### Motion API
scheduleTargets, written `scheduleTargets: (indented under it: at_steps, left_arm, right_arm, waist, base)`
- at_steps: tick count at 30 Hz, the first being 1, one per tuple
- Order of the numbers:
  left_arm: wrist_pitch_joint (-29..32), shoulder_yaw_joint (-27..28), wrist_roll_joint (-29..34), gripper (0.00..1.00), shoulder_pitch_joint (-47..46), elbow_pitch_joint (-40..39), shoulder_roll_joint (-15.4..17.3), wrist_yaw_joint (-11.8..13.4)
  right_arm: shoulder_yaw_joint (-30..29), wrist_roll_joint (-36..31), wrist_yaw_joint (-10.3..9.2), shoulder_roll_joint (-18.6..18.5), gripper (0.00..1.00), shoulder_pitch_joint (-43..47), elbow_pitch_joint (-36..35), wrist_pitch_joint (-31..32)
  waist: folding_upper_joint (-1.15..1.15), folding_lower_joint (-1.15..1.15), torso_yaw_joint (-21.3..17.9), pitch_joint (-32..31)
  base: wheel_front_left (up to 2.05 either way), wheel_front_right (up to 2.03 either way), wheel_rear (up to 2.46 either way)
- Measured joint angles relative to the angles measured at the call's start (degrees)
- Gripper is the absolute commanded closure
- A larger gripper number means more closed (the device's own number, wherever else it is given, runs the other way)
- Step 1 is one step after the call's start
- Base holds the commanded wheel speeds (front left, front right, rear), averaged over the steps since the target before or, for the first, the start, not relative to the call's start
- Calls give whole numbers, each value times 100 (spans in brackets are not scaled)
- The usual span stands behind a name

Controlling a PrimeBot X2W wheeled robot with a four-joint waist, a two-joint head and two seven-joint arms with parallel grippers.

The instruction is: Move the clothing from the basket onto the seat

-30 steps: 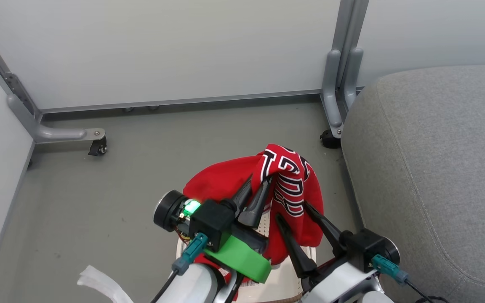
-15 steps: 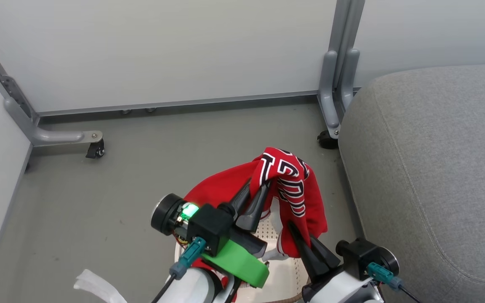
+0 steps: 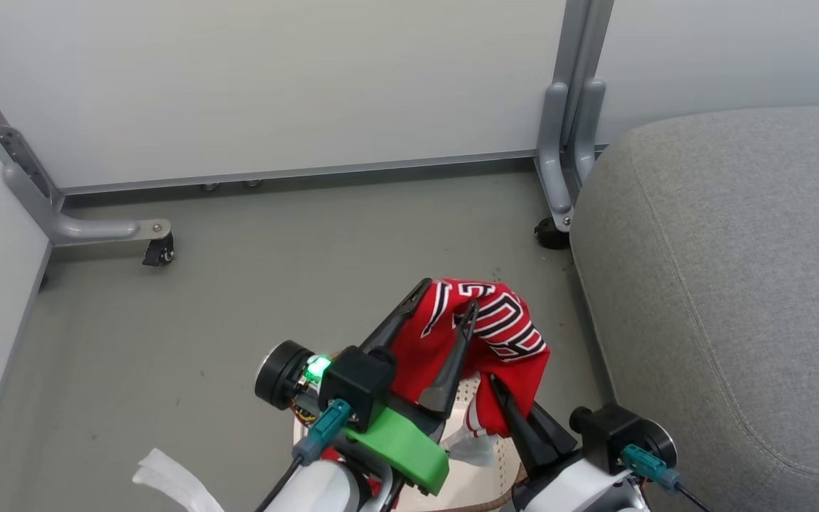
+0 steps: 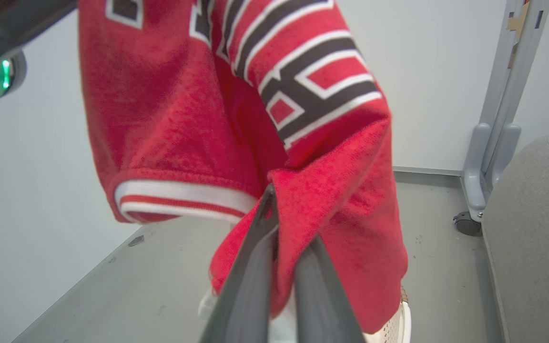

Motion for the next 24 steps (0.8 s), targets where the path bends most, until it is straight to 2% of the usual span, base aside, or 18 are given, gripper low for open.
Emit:
scheduleTargets:
  at_steps: [15,24]
  left_arm:
    - [42,4,-67,0,-3,10,75,53]
    - [-354,148,-57,0,-3,134,211,134]
  right_arm:
    - [-53,10,0,-1,100,-9,-2,0]
    - [-409,-152,0,-1,100,-159,-259,0]
  waist:
    - [0,0,-44,62]
    - [0,0,-368,183]
  base:
    - [0,0,0]
    - [0,0,0]
